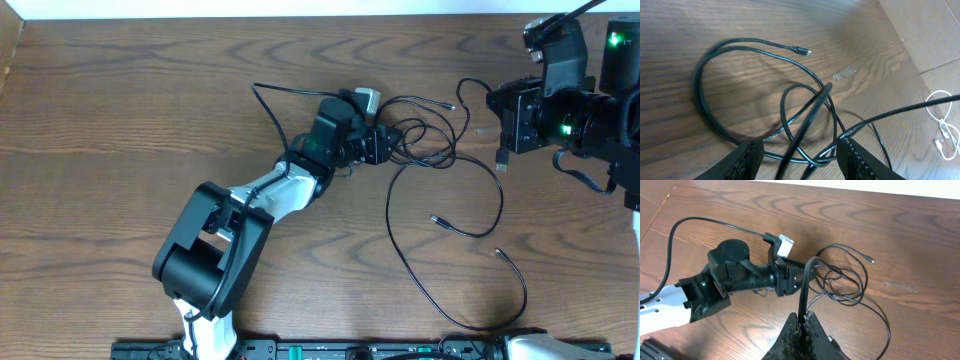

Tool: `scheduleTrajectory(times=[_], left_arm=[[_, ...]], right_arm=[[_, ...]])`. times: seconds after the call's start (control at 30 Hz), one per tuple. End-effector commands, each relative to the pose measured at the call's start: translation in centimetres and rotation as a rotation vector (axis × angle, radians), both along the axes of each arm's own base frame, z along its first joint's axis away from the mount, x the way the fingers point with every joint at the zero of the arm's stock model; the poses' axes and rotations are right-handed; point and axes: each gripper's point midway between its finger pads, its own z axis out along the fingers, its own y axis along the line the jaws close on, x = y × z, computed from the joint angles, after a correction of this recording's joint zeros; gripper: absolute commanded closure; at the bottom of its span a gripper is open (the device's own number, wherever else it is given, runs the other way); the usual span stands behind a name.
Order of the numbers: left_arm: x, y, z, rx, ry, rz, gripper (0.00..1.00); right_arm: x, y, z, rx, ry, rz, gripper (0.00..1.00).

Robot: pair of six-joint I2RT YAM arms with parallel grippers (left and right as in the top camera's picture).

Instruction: Untangle cables

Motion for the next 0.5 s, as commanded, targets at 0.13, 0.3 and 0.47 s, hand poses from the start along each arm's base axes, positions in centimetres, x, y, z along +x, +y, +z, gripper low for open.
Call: scheduleTrajectory(times=[0.13, 0.3, 0.47], left_arm=[[-0.9, -2.2, -1.9, 0.047, -0.002, -0.008, 0.48], [-1.3, -2.6, -4.5, 0.058, 0.046, -0.007, 0.86], [-0.5, -1.8, -3.6, 0.045, 0.033, 0.011, 0.93]], right_arm=[[-0.3, 0.4, 0.7, 0.012, -0.023, 0.018, 0.99], [-0.4, 0.4, 0.7, 0.013, -0.020, 0.020, 0.99], [-0.4, 0.4, 0.6, 0.012, -0.018, 0.019, 0.99]])
